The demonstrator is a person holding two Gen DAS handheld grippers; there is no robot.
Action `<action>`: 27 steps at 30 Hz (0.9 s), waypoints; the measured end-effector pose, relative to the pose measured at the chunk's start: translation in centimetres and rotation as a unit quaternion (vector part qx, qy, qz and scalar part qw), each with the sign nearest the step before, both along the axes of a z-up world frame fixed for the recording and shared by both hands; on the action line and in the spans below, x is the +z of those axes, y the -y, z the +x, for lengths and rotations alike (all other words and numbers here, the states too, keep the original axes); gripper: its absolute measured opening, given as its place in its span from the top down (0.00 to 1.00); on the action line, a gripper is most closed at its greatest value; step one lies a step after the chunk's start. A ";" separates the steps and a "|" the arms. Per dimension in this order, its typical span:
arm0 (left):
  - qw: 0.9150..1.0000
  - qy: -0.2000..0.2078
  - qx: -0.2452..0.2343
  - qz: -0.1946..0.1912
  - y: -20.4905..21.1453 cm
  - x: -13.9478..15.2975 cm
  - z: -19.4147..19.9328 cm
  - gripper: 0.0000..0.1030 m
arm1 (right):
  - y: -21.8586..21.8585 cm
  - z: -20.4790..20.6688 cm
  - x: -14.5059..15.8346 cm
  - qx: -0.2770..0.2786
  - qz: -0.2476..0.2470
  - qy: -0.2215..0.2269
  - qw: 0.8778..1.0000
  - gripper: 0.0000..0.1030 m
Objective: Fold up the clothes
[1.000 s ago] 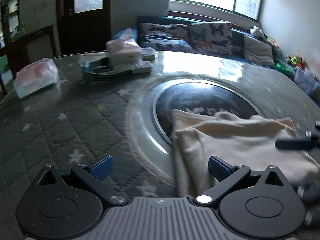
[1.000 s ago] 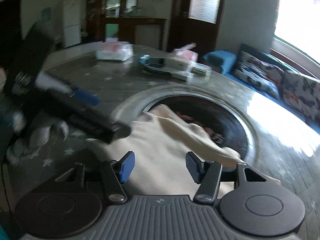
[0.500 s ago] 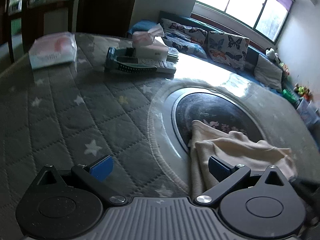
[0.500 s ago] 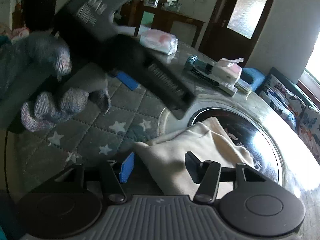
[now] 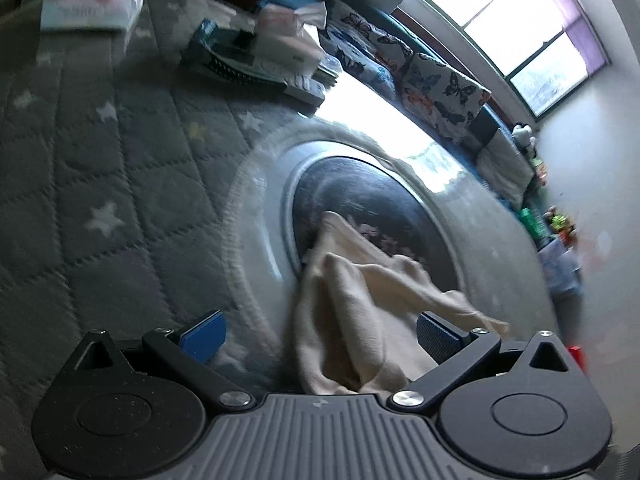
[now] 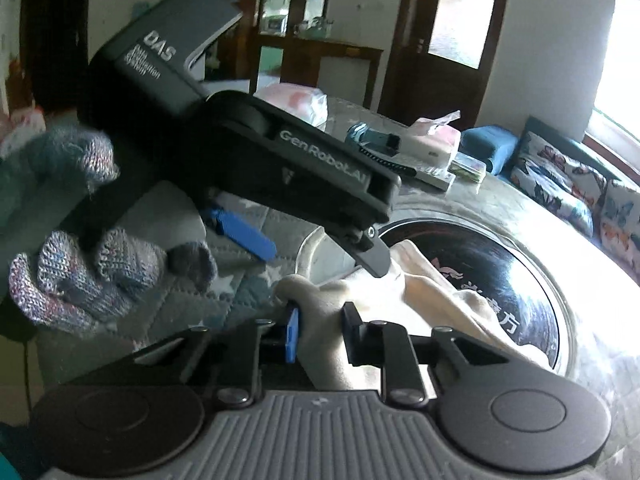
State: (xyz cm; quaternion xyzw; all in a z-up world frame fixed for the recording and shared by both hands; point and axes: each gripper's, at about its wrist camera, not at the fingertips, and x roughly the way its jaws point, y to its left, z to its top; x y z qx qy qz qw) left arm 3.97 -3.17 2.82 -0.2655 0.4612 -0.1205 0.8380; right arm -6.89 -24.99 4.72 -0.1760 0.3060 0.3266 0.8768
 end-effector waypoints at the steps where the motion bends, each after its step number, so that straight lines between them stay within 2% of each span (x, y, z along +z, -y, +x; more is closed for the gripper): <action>1: 1.000 -0.002 0.003 -0.003 0.1 0.0 0.1 0.01 | 0.3 0.0 0.2 -0.002 0.006 0.000 1.000 0.81; 7: 0.998 -0.032 0.002 -0.062 0.9 -0.5 0.6 0.07 | 1.7 -0.2 1.0 -0.008 0.033 0.000 0.999 0.82; 10: 0.996 -0.043 -0.004 -0.079 1.5 -0.9 1.0 0.19 | 2.1 -0.5 1.2 -0.009 0.042 -0.001 0.999 0.82; 13: 0.995 -0.048 -0.010 -0.085 2.0 -1.4 1.3 0.38 | 2.4 -0.8 1.2 -0.006 0.048 -0.002 0.999 0.82; 15: 0.996 -0.048 -0.010 -0.080 2.0 -1.8 1.3 0.60 | 2.6 -1.1 1.2 -0.002 0.049 -0.002 0.999 0.82; 18: 0.996 -0.049 -0.005 -0.078 1.7 -2.5 1.3 0.78 | 2.6 -1.3 0.9 0.004 0.051 -0.009 0.999 0.82; 22: 0.996 -0.044 -0.008 -0.081 1.5 -2.8 1.3 0.80 | 3.5 -1.7 0.9 0.000 0.059 -0.012 0.998 0.79; 27: 0.997 -0.033 -0.016 -0.068 1.9 -2.7 1.1 0.80 | 7.3 -1.5 1.4 -0.060 0.074 -0.010 0.995 0.76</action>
